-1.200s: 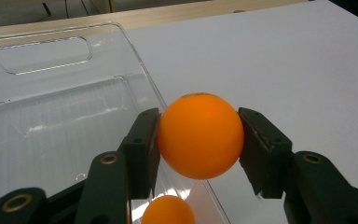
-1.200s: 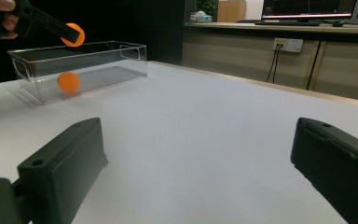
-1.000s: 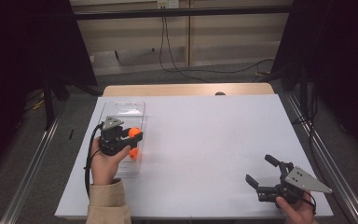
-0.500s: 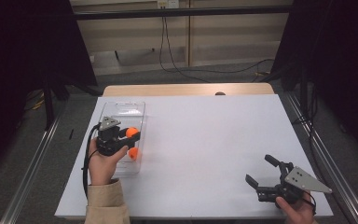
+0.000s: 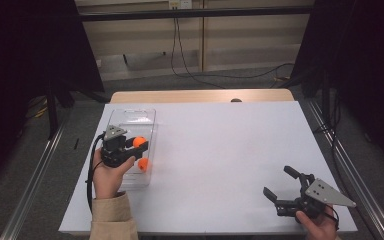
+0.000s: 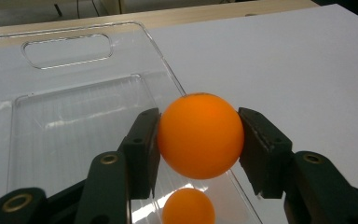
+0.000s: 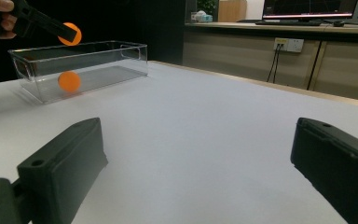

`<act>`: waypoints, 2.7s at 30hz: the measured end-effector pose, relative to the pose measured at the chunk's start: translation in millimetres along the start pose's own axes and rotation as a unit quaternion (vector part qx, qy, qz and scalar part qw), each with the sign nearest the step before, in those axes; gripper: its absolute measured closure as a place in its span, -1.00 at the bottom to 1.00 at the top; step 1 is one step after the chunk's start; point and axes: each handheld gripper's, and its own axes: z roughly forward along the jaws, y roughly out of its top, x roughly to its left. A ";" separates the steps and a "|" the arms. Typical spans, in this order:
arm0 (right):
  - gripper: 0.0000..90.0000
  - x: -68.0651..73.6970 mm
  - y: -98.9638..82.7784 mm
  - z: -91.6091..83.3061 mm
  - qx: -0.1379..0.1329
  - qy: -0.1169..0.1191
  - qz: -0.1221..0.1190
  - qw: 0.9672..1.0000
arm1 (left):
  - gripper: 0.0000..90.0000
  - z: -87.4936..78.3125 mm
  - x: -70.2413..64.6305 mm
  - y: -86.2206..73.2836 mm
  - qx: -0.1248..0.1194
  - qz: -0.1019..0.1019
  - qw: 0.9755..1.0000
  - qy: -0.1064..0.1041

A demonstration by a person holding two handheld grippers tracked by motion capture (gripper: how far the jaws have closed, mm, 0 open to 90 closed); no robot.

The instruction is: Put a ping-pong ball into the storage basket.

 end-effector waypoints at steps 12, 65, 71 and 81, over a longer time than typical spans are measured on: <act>-0.95 0.1 0.1 0.0 -0.001 0.000 0.000 1.000 | 0.13 -0.4 4.3 -2.4 0.001 -0.005 1.000 0.006; -0.95 0.3 0.1 -0.2 -0.001 0.000 0.000 1.000 | 0.13 -2.7 18.0 -10.7 0.001 -0.019 0.999 0.035; -0.95 0.4 0.1 -0.2 -0.002 0.000 0.000 1.000 | 0.13 -2.5 19.8 -12.1 0.003 -0.021 0.999 0.038; -0.95 0.6 0.2 -0.1 -0.002 0.000 0.001 1.000 | 0.13 -2.3 22.9 -14.5 0.001 -0.026 0.999 0.045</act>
